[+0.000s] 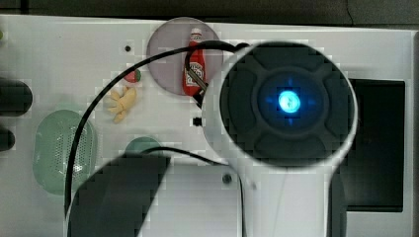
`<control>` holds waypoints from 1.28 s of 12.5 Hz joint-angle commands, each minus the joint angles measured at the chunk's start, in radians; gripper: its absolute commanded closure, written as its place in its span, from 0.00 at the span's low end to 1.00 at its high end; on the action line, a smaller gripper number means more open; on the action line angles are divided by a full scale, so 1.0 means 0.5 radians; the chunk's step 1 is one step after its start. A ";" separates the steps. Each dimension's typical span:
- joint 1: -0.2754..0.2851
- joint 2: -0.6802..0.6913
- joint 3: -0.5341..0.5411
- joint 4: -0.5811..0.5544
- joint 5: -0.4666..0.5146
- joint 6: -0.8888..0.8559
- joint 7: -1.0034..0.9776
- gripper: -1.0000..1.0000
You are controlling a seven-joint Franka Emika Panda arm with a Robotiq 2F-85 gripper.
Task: Pick ketchup from plate and place it on table.
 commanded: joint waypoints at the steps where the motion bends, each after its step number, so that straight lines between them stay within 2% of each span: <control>1: 0.018 0.240 0.078 -0.049 0.006 0.120 -0.089 0.00; 8: 0.047 0.688 0.105 -0.048 0.006 0.565 -0.576 0.00; 14: 0.067 1.069 0.105 -0.045 0.001 1.180 -1.249 0.00; 16: 0.077 1.184 0.104 -0.045 0.001 1.332 -1.317 0.00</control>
